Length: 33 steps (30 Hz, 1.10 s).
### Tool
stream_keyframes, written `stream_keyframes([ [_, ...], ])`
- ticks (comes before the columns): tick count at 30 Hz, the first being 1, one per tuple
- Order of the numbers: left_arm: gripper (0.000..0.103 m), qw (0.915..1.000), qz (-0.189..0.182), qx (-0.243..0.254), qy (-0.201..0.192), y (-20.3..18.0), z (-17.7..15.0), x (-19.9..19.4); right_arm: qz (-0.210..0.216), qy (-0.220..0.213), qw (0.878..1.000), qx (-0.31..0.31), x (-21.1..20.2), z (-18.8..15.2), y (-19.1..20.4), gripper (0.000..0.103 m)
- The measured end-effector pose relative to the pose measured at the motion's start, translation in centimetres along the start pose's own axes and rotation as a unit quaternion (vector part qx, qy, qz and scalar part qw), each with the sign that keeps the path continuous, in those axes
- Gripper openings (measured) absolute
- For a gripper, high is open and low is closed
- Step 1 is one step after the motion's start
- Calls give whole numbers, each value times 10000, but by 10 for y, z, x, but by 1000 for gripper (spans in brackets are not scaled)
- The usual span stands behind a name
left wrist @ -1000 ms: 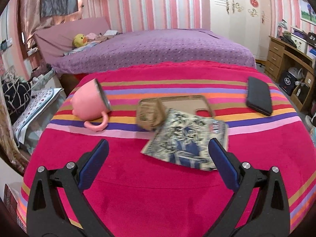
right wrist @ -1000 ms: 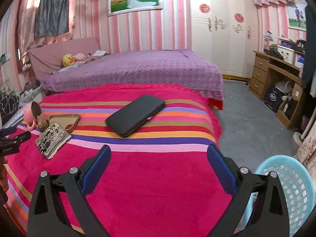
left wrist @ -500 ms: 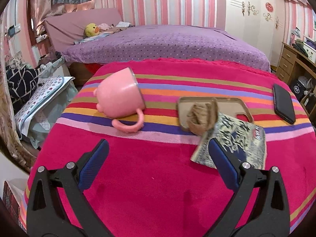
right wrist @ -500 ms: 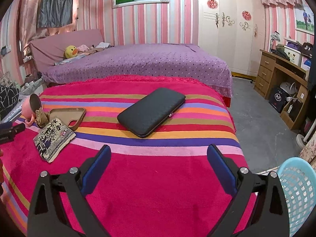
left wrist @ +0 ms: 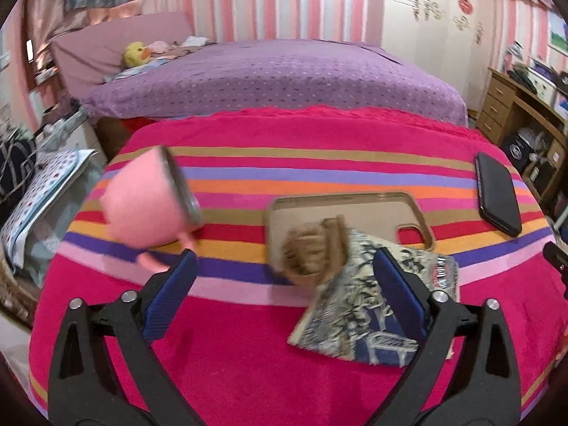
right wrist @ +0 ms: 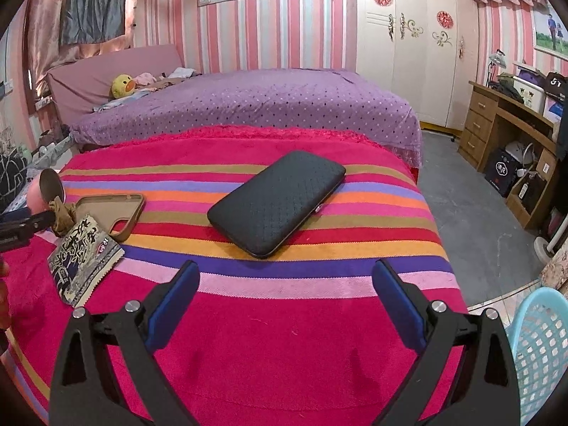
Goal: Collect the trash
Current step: 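Grasp the crumpled brown paper with the left gripper while the right grasps the printed wrapper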
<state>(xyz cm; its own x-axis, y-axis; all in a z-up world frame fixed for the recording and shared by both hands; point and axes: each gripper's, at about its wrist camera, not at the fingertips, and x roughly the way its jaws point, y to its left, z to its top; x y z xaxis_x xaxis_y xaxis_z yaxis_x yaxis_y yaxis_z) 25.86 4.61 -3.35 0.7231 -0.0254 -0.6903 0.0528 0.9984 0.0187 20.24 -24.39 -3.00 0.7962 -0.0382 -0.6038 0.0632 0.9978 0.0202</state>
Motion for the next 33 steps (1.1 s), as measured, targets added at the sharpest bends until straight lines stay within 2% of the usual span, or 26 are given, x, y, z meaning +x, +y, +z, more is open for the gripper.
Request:
stream_keyframes([
  [3, 69, 9997, -96, 171, 131, -9, -1, 10, 11, 49, 10000, -25, 2, 0, 3, 95],
  [5, 43, 9993, -196, 174, 266, -10, -3, 17, 47, 74, 10000, -10, 2, -1, 5, 95],
  [10, 43, 9995, -178, 240, 84, -1, -5, -2, 193, 72, 9998, -69, -4, -4, 24, 95],
  [13, 43, 9994, 27, 334, -94, 9, -12, -20, 410, 45, 9991, -137, -8, -5, 46, 95],
  [21, 43, 9989, 466, -60, -59, 62, -45, -48, 782, 115, 9938, -782, -12, -12, 117, 94],
  [26, 43, 9973, 659, -295, -164, 90, -48, -52, 910, 240, 9926, -770, -9, -12, 135, 94],
  [29, 43, 9974, 630, -306, -179, 97, -51, -48, 915, 404, 9916, -818, 3, -11, 146, 89],
  [31, 43, 9969, 743, -205, -140, 96, -54, -43, 864, 484, 9909, -913, 12, -8, 153, 88],
  [33, 43, 9971, 720, -236, -79, 96, -54, -38, 851, 549, 9906, -920, 21, -4, 158, 82],
])
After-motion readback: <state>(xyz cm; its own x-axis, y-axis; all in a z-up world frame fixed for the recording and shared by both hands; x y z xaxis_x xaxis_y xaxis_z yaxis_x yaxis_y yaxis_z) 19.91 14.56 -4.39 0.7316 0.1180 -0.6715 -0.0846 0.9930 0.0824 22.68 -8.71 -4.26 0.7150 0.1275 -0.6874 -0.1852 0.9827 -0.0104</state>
